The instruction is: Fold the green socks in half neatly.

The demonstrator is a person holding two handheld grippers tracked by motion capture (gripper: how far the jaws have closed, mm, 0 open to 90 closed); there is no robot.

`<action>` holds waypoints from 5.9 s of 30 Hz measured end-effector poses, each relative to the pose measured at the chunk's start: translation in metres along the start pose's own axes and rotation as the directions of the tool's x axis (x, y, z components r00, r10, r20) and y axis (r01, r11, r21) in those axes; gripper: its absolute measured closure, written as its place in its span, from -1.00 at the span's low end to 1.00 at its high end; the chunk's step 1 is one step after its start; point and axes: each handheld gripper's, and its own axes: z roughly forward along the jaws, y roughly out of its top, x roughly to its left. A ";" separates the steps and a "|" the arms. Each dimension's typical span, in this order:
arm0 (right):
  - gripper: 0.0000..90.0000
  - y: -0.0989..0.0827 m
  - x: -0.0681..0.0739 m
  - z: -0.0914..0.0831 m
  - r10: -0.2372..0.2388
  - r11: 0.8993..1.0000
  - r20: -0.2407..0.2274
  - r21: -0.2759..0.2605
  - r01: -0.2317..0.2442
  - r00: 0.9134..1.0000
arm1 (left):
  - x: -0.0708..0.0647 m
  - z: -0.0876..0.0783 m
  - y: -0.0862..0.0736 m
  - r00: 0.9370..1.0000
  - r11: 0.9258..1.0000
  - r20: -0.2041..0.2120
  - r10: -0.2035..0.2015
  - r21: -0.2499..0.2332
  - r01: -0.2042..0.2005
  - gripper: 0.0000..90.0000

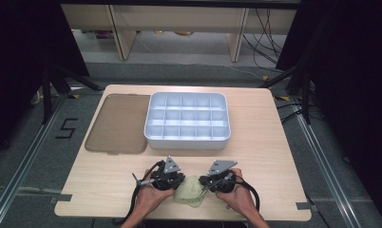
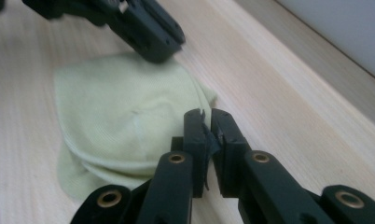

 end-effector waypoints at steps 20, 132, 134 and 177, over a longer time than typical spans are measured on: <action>0.86 -0.012 0.013 -0.019 -0.015 1.000 -0.074 0.015 0.016 0.997 | -0.002 -0.014 -0.009 1.000 1.000 0.023 -0.012 -0.024 0.012 0.82; 1.00 0.011 0.043 0.004 -0.087 0.994 -0.149 -0.080 0.075 0.985 | -0.025 -0.044 -0.021 0.997 0.997 0.024 -0.074 -0.014 0.074 0.82; 1.00 0.010 0.036 -0.001 -0.051 0.996 -0.110 -0.080 0.042 0.993 | -0.025 -0.044 -0.020 0.997 0.997 0.021 -0.070 -0.010 0.070 0.82; 1.00 -0.008 0.014 -0.005 0.054 0.999 -0.086 0.002 -0.054 0.995 | -0.063 -0.044 -0.003 0.992 0.991 -0.007 0.129 -0.041 -0.130 0.83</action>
